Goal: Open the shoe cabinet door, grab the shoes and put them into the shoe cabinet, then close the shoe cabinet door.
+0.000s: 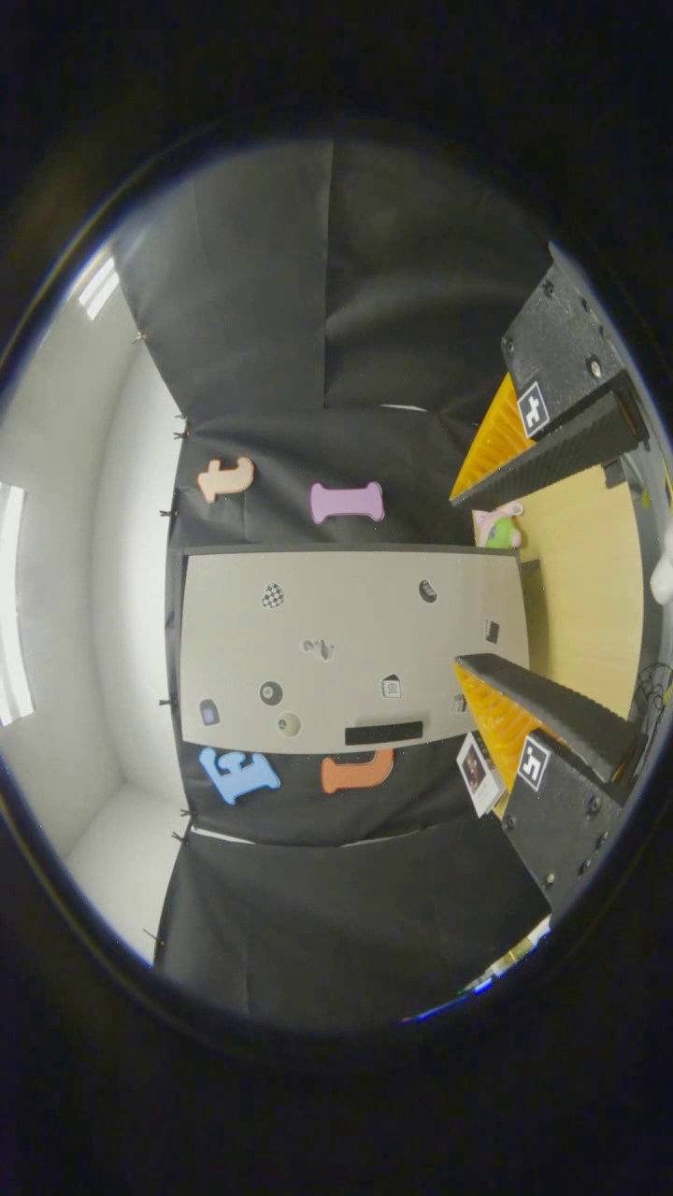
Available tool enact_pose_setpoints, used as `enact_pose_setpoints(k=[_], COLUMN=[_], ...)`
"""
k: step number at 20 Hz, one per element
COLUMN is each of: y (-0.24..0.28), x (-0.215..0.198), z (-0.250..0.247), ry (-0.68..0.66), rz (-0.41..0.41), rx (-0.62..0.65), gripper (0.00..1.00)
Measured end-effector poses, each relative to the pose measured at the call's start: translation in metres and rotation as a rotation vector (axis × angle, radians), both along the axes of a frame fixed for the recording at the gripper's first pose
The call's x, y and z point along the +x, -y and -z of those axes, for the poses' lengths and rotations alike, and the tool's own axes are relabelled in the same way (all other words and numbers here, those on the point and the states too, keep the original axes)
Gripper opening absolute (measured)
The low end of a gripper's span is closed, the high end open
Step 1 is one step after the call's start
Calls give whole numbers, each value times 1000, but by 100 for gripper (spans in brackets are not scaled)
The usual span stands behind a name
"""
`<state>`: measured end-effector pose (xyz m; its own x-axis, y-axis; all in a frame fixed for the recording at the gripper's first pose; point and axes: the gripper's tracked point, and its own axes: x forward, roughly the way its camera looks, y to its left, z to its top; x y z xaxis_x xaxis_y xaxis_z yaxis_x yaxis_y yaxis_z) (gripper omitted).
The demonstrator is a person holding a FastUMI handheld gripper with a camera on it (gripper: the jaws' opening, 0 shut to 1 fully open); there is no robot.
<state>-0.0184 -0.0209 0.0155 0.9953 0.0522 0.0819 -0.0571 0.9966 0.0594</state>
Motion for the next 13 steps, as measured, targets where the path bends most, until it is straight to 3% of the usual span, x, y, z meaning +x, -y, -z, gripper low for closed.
enact_pose_setpoints(k=[13], y=[1], x=[-3], z=[0], ry=[6], rz=[16], rx=[-22], gripper=[100])
